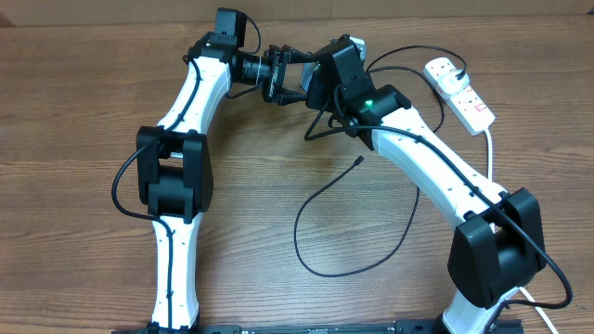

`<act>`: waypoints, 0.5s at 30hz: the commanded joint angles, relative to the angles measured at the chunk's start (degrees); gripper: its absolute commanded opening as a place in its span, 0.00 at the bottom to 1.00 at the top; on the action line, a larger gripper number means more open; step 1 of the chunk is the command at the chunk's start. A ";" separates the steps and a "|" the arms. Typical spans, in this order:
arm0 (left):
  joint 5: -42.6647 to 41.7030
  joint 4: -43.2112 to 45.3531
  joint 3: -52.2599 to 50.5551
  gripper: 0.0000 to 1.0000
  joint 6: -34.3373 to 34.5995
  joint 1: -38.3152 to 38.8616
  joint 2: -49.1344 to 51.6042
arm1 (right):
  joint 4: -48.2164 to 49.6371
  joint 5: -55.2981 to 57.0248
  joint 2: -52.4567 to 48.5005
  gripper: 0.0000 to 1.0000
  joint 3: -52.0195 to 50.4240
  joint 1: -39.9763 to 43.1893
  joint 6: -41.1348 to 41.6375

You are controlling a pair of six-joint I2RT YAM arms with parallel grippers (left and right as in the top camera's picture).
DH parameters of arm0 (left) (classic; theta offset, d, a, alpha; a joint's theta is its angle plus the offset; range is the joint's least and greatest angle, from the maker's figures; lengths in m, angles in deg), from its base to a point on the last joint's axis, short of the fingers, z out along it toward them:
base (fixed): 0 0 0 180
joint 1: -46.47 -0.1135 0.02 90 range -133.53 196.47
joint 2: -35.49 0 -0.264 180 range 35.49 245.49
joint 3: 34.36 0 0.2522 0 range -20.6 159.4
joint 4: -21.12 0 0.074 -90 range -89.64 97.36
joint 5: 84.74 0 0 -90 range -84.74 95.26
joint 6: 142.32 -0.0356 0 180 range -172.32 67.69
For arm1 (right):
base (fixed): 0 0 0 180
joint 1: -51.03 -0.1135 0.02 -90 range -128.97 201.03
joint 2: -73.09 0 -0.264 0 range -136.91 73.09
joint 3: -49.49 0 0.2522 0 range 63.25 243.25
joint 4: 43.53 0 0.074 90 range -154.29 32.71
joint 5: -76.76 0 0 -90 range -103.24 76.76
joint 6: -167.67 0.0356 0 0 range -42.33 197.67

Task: Plug charger to phone and switch on socket
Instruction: 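Grasp the phone's edge with the right gripper beside the left gripper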

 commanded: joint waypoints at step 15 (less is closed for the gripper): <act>-3.02 0.35 1.75 0.62 -0.96 -0.31 0.31 | 0.13 1.05 0.15 0.22 0.31 -0.13 -0.24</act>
